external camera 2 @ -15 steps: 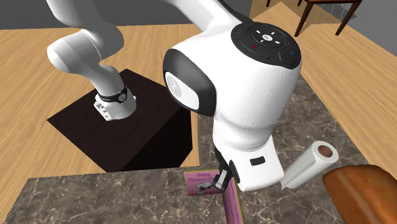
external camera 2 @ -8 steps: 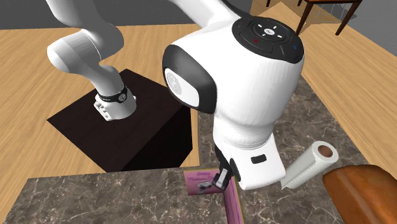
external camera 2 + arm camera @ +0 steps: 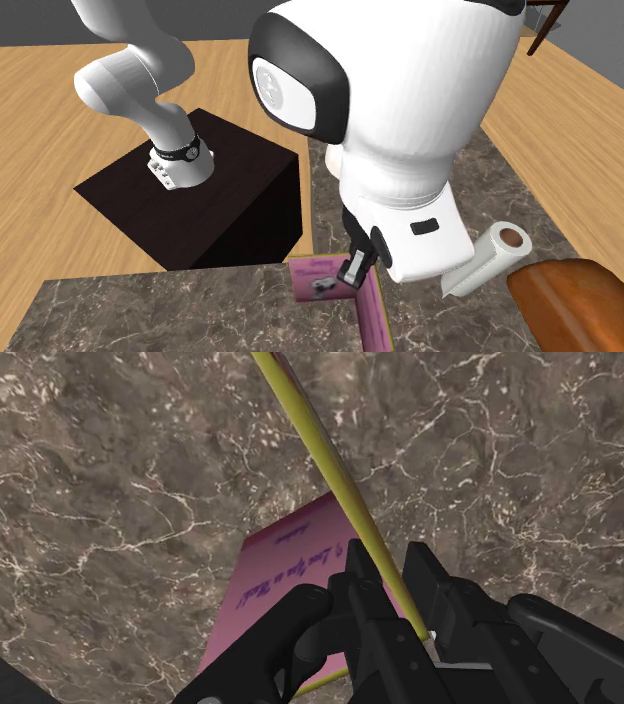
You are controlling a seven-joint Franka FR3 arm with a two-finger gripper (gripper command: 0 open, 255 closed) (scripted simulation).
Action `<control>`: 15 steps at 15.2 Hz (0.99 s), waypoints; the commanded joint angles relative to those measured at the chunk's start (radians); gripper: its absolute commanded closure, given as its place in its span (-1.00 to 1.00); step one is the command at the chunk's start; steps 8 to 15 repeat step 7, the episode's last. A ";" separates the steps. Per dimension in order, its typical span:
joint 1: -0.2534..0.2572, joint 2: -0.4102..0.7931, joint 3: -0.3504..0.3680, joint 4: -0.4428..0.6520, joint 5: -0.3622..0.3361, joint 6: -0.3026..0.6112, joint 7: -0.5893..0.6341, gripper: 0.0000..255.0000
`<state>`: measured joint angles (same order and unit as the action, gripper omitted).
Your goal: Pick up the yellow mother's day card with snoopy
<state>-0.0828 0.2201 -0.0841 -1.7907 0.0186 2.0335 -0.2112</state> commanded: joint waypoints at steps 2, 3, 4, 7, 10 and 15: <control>0.000 -0.014 -0.001 0.020 -0.001 -0.034 0.000 1.00; 0.000 -0.017 -0.001 0.030 -0.002 -0.047 0.000 1.00; 0.000 -0.020 -0.001 0.039 -0.002 -0.059 0.000 1.00; 0.000 -0.023 -0.001 0.051 -0.002 -0.074 0.001 1.00; 0.000 -0.023 -0.001 0.051 -0.002 -0.074 0.001 1.00; 0.000 -0.023 -0.001 0.051 -0.002 -0.074 0.001 1.00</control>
